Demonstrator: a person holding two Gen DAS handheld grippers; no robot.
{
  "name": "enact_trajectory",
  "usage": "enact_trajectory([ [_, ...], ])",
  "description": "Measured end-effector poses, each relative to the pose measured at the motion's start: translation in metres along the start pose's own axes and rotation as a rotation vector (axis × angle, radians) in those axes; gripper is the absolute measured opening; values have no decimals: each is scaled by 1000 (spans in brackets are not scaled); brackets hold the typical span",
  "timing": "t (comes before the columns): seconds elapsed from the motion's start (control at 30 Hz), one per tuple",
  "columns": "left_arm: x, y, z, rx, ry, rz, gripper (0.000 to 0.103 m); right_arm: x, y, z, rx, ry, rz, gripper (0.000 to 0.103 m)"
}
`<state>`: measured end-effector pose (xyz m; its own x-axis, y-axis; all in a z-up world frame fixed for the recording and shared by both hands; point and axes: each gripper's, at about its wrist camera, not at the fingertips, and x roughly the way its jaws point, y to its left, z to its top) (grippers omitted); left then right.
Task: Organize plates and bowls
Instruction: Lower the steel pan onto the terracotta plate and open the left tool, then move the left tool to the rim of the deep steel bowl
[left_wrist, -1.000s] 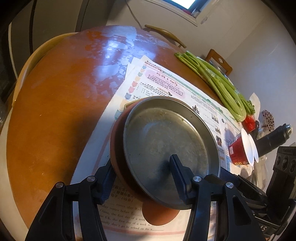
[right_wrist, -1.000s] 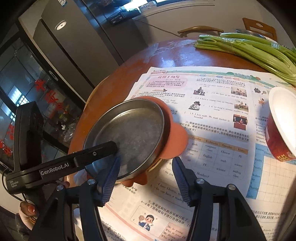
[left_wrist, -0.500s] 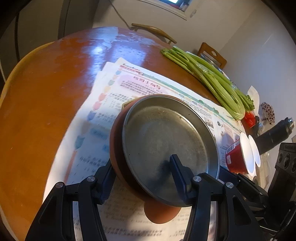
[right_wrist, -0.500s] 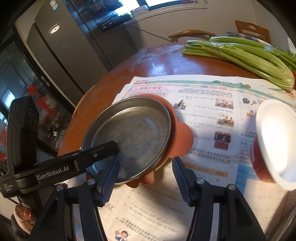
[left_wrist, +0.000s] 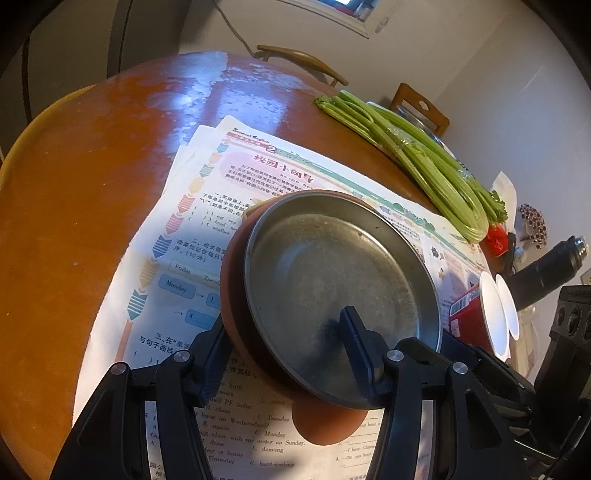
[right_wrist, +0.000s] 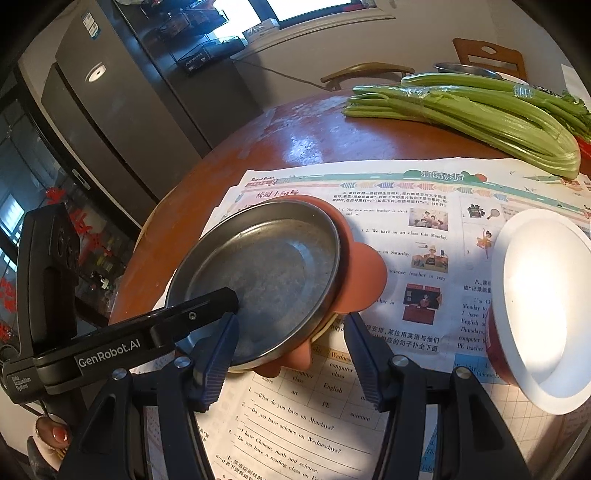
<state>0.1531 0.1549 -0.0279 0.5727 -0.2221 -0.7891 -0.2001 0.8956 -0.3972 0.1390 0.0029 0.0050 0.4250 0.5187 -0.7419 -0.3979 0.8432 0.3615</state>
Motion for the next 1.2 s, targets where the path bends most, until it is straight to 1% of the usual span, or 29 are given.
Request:
enact_trajectory([
  [0.23,-11,5,-2,-10,-34,25,59,-12,3,-2,-23,-43,-51,59],
  [0.6,-44,1,-13,3,-107,75,59,-37,12,-8,-52,-94,-52,59],
  [0.73,-55,-8,-18,24,-127,82,59,-49,16,-11,-64,-119,-64,59],
  [1.0,-86,-29,-26,55,-199,94,59,-84,17,-16,-76,-192,-91,59],
  [1.07,-96,-38,-30,70,-221,91,59,-96,16,-19,-79,-211,-96,59],
  [1.2,-108,-55,-38,99,-241,71,59,-115,15,-23,-86,-241,-108,59],
])
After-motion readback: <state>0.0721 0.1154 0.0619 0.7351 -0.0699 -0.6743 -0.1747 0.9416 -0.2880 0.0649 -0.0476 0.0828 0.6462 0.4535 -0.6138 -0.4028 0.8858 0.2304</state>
